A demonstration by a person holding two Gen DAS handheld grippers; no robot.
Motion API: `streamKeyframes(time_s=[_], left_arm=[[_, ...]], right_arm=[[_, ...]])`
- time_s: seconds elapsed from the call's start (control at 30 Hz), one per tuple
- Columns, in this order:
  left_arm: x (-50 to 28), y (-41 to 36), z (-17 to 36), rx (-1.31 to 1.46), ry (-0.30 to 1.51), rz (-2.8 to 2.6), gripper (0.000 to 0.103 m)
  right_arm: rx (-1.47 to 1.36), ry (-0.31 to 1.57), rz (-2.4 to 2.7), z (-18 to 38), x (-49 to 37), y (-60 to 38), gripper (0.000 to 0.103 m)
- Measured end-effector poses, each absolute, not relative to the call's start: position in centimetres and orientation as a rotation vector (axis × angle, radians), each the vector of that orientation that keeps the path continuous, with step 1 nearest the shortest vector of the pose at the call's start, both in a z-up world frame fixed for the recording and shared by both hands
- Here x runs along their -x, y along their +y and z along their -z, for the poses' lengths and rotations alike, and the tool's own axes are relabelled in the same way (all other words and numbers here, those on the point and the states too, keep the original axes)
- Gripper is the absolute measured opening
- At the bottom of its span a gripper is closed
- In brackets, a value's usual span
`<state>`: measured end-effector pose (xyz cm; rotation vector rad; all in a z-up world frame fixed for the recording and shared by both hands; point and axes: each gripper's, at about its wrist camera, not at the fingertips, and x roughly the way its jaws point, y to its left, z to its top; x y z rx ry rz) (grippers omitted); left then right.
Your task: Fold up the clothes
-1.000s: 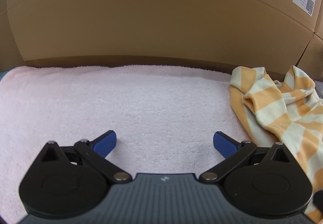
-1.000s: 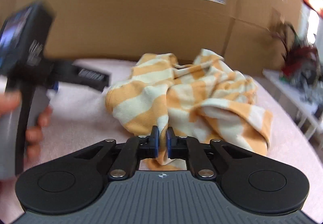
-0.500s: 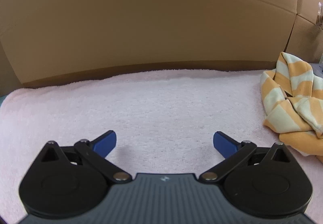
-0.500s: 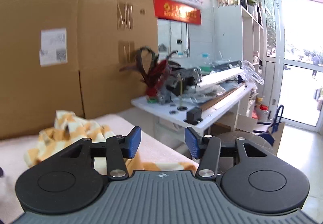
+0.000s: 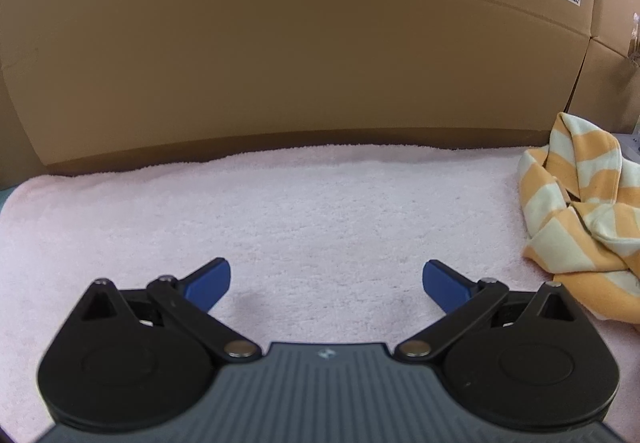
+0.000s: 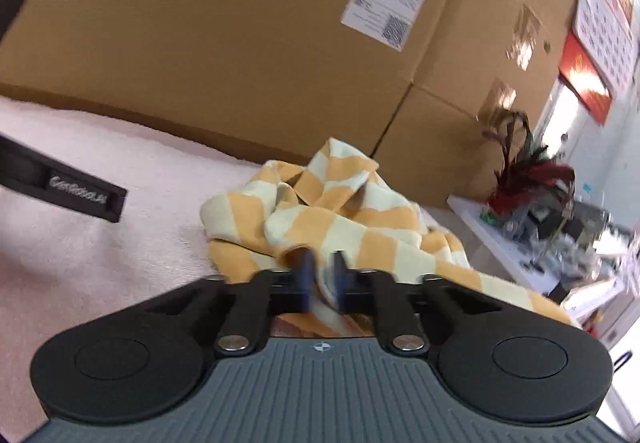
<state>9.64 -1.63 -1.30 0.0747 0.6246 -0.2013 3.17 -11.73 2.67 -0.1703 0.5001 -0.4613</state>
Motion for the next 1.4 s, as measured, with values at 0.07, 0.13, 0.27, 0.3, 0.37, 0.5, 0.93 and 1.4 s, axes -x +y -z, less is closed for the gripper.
streamKeyframes(time_s=[0.07, 0.13, 0.27, 0.3, 0.37, 0.5, 0.93, 1.4], left_arm=[[-9.6, -1.5, 1.2, -0.064, 0.624, 0.218, 0.102], [-9.6, -1.4, 1.1, -0.053, 0.623, 0.234, 0.102], [-7.3, -2.8, 0.7, -0.132, 0.498, 0.334, 0.102], [-6.5, -3.2, 0.6, -0.158, 0.454, 0.363, 0.102], [-4.8, -3.8, 0.5, -0.202, 0.365, 0.435, 0.102], [-1.9, -5.0, 0.7, -0.293, 0.198, 0.555, 0.102], [3.0, -6.7, 0.7, -0.381, 0.073, 0.907, 0.102], [5.5, -6.7, 1.8, -0.498, 0.016, 0.95, 0.077]], right_arm=[[-0.018, 0.446, 0.444, -3.5, -1.7, -14.0, 0.002], [-0.119, 0.357, 0.443, -4.1, 0.5, -15.0, 0.002], [-0.193, 0.237, 0.376, -5.7, 3.9, -15.7, 0.003], [-0.211, 0.221, 0.331, -6.1, 4.4, -15.7, 0.003], [-0.248, 0.189, 0.241, -6.8, 5.4, -15.8, 0.003], [-0.256, 0.15, 0.103, -7.9, 7.0, -15.0, 0.003], [-0.125, 0.173, -0.138, -8.1, 11.0, -13.6, 0.003], [-0.076, 0.273, -0.365, -8.1, 13.2, -13.6, 0.003]])
